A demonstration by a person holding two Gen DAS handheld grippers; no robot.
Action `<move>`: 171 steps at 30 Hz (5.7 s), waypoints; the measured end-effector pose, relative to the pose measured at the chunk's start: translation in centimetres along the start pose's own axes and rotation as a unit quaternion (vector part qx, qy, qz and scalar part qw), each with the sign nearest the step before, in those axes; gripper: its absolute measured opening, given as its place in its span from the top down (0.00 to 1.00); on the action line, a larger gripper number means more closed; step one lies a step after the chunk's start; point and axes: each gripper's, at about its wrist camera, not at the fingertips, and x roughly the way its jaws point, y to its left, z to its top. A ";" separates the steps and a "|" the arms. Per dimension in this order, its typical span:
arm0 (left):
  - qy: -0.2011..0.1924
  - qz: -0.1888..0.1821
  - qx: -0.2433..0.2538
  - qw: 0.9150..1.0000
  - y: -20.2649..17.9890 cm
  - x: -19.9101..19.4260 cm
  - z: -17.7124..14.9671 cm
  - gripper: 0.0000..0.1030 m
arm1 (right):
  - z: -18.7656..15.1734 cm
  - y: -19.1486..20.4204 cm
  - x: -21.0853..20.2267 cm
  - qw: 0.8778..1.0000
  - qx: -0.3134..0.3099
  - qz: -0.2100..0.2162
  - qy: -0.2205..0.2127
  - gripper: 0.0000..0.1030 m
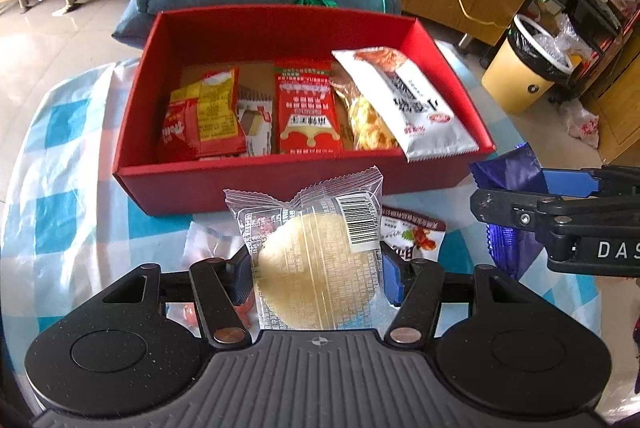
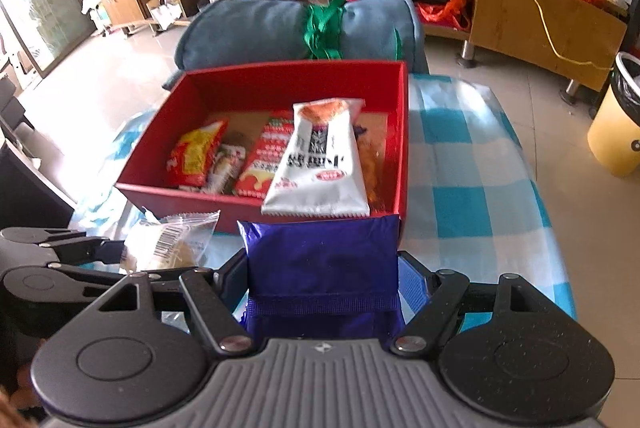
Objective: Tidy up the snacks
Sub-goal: 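Carry the bun packet and purple packet over the red box with both tools, then open the left tool to drop the bun packet while the right tool drops the purple packet, then move both tools back toward the sausage pack and white bag on the table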
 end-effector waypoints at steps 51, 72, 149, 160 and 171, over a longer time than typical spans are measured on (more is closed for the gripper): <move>-0.052 0.055 -0.022 0.997 2.2 1.5 8.5 0.35 | 9.3 1.7 5.1 0.999 0.012 0.006 -0.034 0.32; -0.034 0.080 -0.020 0.996 2.7 4.4 9.3 0.35 | 9.8 1.4 8.4 1.000 0.021 0.002 -0.012 0.32; -0.066 0.071 0.002 0.995 1.7 0.0 4.7 0.17 | 4.8 2.7 2.1 0.998 0.048 0.010 -0.036 0.23; -0.061 0.064 0.006 0.996 1.5 -0.5 3.2 0.17 | 3.2 3.1 1.5 0.998 0.053 0.015 -0.032 0.23; -0.045 0.061 0.010 0.997 1.8 -0.5 1.3 0.16 | 1.3 3.1 1.1 0.998 0.056 0.017 -0.018 0.23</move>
